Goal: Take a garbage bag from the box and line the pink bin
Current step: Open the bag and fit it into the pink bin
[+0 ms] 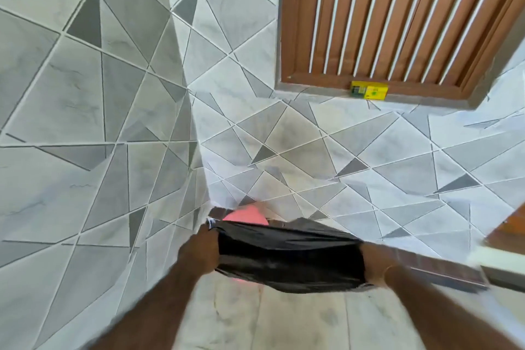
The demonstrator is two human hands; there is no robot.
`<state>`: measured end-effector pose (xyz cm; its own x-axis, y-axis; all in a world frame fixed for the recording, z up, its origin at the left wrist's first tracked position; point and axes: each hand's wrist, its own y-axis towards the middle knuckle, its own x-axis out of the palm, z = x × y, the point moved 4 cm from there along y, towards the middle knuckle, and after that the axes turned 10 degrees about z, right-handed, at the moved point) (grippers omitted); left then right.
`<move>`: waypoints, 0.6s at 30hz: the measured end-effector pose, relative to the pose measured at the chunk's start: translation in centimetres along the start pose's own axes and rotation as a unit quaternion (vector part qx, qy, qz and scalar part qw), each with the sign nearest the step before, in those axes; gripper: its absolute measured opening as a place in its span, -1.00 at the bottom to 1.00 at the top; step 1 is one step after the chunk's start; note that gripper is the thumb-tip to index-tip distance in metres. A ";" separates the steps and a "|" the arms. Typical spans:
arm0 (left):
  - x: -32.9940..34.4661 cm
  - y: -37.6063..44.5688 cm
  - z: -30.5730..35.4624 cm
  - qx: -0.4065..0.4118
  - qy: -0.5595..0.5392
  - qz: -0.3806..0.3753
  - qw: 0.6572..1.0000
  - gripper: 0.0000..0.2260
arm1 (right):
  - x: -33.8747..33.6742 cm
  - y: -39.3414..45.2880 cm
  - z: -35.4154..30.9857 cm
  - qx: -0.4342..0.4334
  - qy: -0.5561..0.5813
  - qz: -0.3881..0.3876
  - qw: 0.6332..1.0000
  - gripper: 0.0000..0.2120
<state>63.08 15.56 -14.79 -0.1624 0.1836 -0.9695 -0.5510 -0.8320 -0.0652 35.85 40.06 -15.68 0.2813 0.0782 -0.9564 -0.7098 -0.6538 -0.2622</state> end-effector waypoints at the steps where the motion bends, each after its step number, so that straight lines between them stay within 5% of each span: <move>1: -0.3 1.1 -0.1 0.001 0.003 0.007 1.000 -0.67 | -1.4 1.4 0.5 0.032 0.009 0.027 0.999 -0.52; 10: -2.2 4.0 1.9 -0.069 -0.115 0.046 0.990 -0.58 | -5.7 5.7 -1.4 -0.036 0.070 0.075 0.994 -0.53; 15: -5.7 4.0 4.3 -0.130 -0.215 0.164 0.954 -0.65 | -9.2 5.9 -3.6 -0.087 0.107 0.074 0.988 -0.40; 18: -10.4 3.4 6.2 -0.129 -0.179 0.258 0.941 -0.75 | -13.8 5.9 -4.0 -0.110 0.154 0.151 0.970 -0.41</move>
<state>57.78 14.08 -3.48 -0.6447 -0.1532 -0.7489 -0.1144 -0.9494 0.2926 30.39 32.09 -3.46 0.2857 -0.3481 -0.8929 -0.6447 -0.7591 0.0896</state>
